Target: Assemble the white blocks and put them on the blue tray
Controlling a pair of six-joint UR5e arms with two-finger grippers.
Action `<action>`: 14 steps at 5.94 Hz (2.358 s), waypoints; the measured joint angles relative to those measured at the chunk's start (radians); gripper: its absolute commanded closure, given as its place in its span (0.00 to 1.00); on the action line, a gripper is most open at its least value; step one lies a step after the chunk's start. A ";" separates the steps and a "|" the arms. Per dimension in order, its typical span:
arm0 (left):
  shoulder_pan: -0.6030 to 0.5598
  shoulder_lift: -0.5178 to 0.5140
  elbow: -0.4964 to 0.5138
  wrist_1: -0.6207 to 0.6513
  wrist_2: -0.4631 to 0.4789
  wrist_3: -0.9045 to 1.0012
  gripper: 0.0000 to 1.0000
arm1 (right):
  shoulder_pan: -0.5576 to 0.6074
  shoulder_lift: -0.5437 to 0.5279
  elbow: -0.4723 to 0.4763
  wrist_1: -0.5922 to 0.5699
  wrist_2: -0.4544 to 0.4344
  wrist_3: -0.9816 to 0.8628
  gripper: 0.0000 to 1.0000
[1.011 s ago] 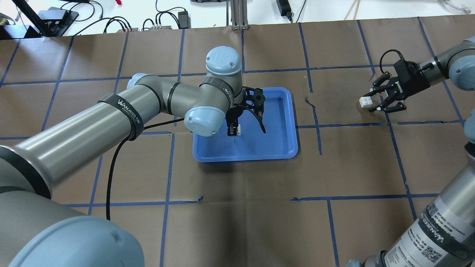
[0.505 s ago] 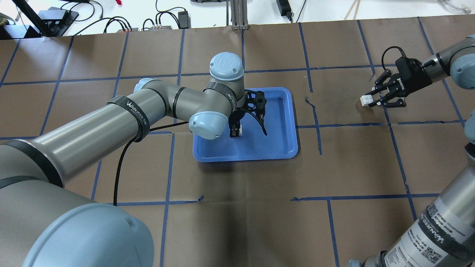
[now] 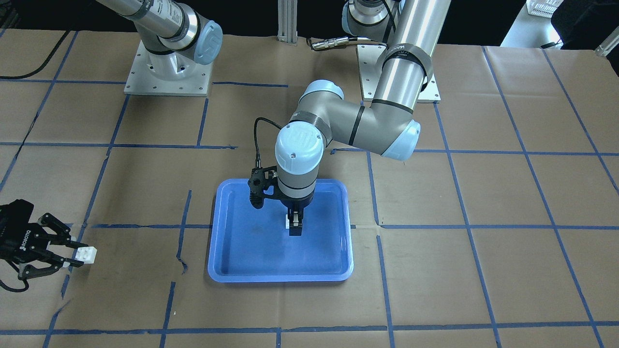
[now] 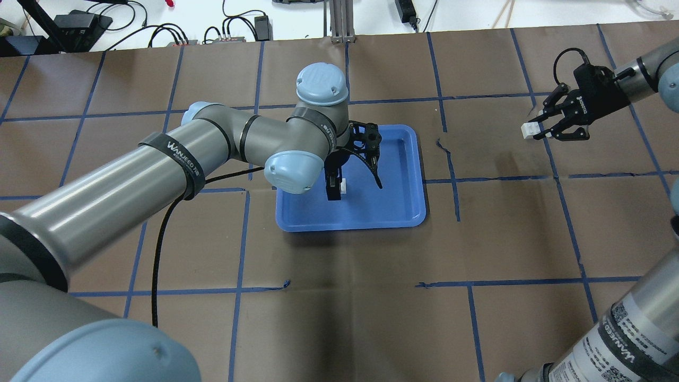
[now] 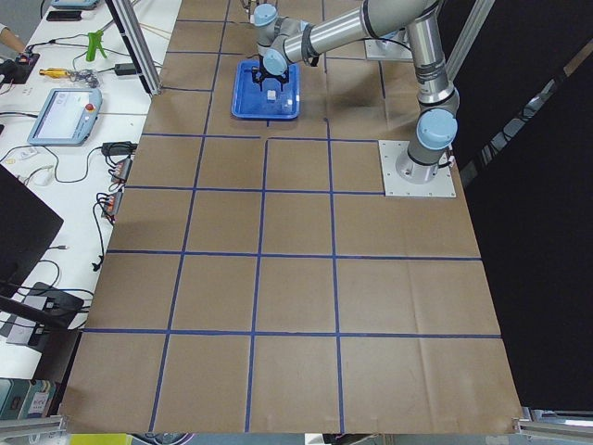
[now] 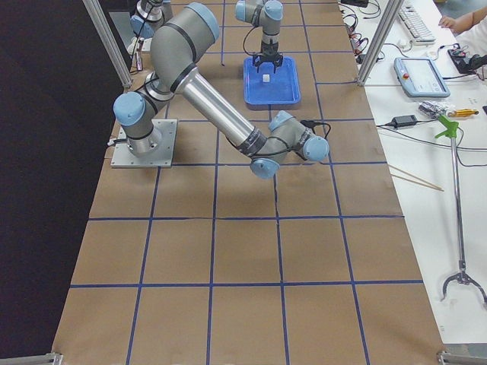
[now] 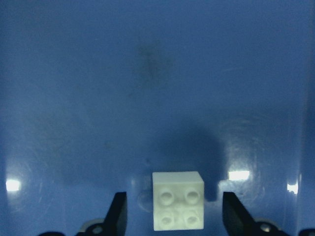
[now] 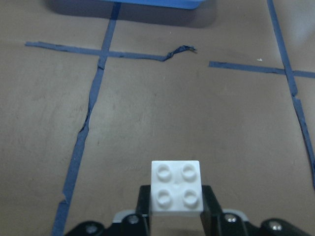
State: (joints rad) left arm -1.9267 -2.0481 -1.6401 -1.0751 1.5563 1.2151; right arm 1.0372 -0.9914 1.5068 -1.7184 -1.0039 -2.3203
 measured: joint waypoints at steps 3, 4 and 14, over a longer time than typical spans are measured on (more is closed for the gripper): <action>0.077 0.240 0.025 -0.303 -0.030 -0.029 0.12 | 0.078 -0.128 0.091 0.074 0.020 0.105 0.68; 0.111 0.307 0.036 -0.371 -0.057 -0.083 0.11 | 0.128 -0.178 0.156 0.040 0.055 0.178 0.68; 0.264 0.544 0.027 -0.449 -0.056 -1.309 0.01 | 0.602 -0.088 0.499 -0.934 0.082 1.002 0.67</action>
State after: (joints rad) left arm -1.6629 -1.5038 -1.6127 -1.5243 1.5001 -0.0934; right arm 1.6394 -1.0797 2.0053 -2.6519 -0.9214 -1.3181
